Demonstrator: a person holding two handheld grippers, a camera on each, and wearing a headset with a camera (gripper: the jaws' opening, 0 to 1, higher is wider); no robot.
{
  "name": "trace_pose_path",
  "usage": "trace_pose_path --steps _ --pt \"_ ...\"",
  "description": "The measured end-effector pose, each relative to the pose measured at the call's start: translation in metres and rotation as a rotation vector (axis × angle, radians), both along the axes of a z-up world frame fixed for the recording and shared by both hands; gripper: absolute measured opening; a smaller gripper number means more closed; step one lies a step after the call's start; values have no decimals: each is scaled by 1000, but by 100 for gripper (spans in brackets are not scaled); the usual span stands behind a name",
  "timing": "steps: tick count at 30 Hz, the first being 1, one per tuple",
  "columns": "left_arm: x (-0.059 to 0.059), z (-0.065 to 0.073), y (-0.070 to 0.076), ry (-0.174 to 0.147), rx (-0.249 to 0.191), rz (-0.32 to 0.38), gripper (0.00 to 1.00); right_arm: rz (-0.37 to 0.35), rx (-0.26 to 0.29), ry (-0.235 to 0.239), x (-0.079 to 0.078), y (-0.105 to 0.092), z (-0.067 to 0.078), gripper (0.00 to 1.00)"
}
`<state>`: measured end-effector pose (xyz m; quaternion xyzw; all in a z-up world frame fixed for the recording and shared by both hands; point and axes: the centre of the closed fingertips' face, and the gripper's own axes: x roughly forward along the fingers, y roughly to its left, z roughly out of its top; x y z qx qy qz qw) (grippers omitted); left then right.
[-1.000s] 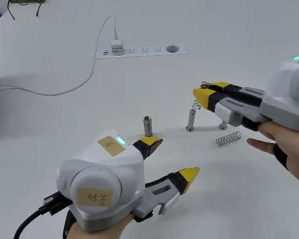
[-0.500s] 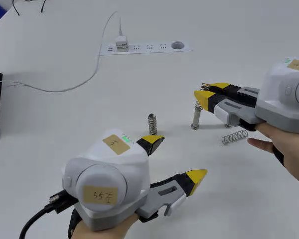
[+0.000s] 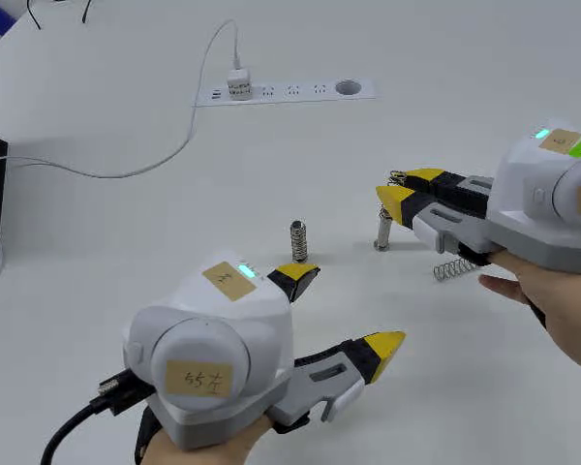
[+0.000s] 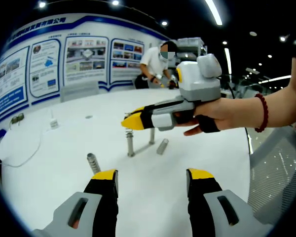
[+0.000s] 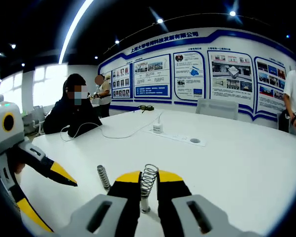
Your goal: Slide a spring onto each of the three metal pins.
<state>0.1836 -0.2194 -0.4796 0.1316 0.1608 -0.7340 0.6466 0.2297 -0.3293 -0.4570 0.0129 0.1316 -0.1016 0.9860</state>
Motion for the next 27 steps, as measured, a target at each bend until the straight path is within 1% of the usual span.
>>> trace_pose_path --steps 6,12,15,16,17,19,24,27 --pt "-1 0 0 2 0 -2 56 -2 -28 9 -1 1 0 13" --pt "-1 0 0 1 0 -3 56 7 -69 24 -1 4 0 13" --pt "0 0 0 -6 2 0 56 9 -89 60 -3 5 -6 13" --pt "0 0 0 -6 1 0 56 9 -92 57 -3 6 -6 13" --pt "0 0 0 -4 0 2 56 14 -91 66 -3 7 -8 13" --pt "0 0 0 -5 0 3 56 20 -106 83 -3 6 -13 13" --pt "1 1 1 -6 0 3 55 26 -80 98 -2 8 -20 12" --pt "1 0 1 -4 1 6 55 30 -84 105 -1 8 -23 12"
